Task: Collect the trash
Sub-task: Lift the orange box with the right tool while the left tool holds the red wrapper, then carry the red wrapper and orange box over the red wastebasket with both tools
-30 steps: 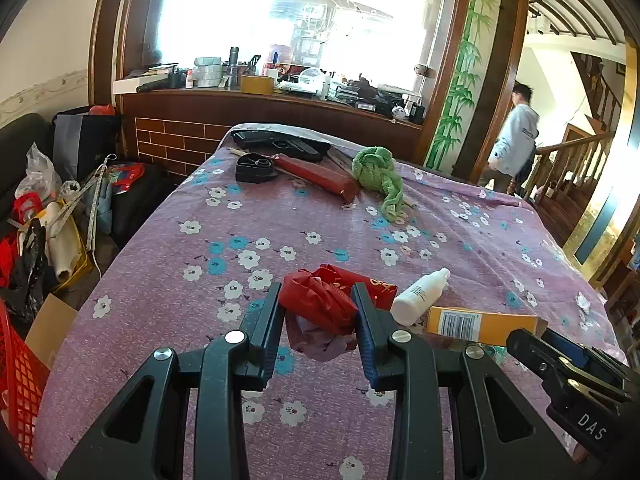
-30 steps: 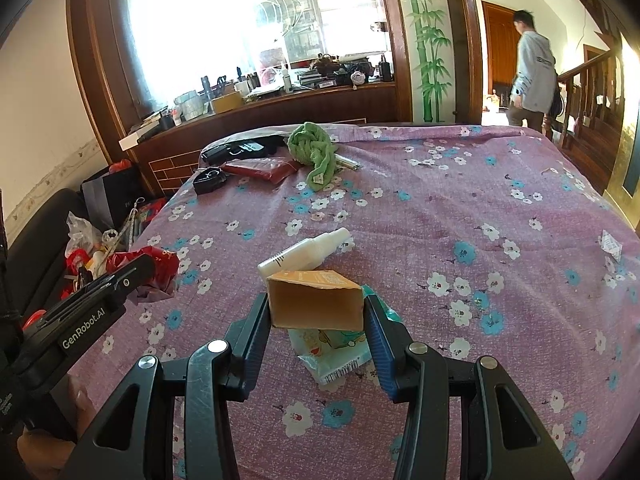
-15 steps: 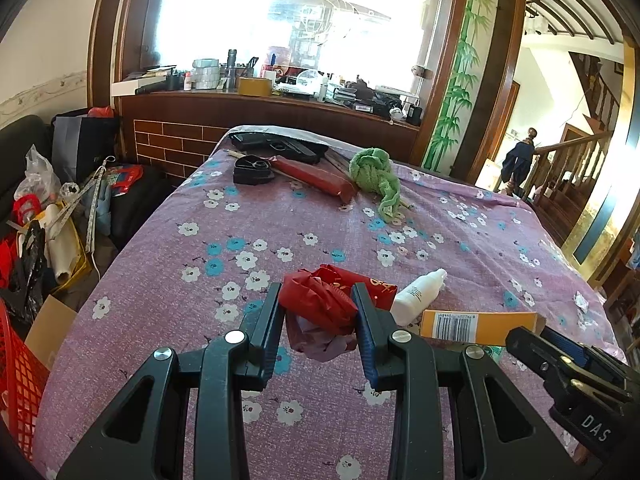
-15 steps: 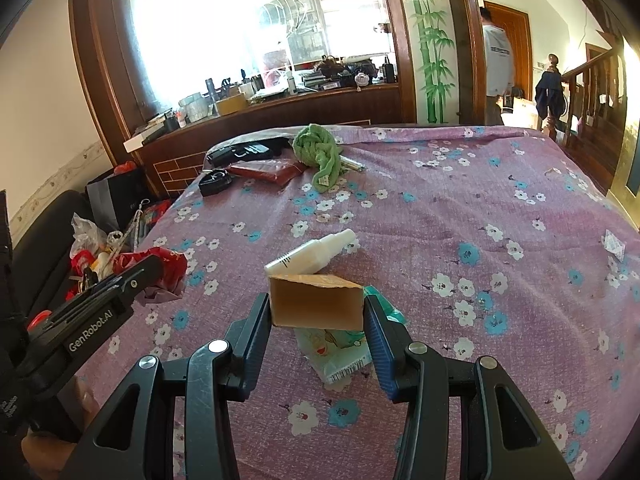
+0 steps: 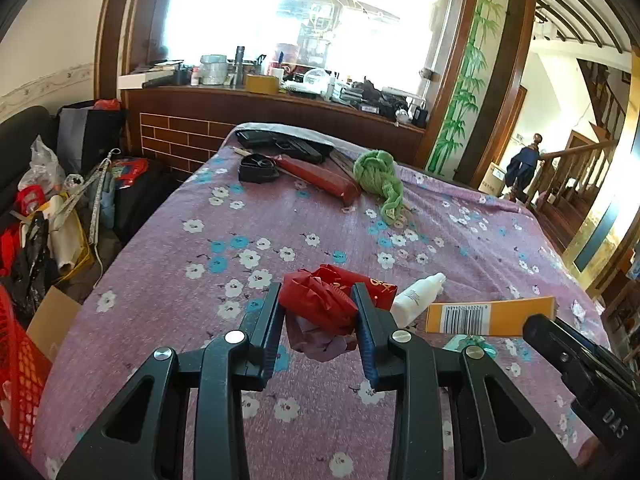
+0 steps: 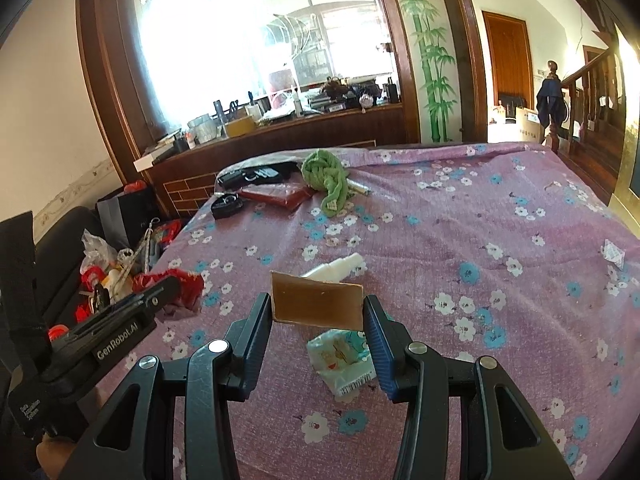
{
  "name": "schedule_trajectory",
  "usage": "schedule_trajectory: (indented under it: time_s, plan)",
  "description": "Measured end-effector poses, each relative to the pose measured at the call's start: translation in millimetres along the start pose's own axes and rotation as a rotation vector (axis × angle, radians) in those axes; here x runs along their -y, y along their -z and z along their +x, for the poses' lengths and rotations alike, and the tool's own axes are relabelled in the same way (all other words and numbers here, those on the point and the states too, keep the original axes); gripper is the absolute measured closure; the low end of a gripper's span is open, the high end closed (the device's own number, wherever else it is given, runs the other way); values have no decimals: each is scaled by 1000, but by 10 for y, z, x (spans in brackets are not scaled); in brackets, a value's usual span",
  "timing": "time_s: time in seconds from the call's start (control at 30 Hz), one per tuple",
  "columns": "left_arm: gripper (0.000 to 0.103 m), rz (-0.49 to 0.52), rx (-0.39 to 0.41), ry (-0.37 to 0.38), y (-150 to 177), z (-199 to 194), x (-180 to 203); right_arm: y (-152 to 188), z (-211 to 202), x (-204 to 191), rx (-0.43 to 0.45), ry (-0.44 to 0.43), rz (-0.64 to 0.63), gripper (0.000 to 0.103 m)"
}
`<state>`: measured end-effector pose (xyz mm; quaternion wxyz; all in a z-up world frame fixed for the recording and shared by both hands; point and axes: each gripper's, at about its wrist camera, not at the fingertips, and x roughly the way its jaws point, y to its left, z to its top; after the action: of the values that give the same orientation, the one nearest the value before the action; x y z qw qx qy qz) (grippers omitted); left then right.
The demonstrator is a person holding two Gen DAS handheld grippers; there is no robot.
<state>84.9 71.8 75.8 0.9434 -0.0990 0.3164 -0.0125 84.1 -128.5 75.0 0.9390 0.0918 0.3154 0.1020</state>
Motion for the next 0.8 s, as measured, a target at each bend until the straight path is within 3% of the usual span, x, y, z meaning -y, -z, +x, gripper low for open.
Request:
schedule_trajectory:
  time_s: [0.4,0.8]
  plan:
    - [71,4,27,-65,253,-654,-228,82,-275,-172,10,-83,10,53]
    - [71,-16,58,-66,434,-1033,-466,267,-533,-502,-14,-112,-25,53]
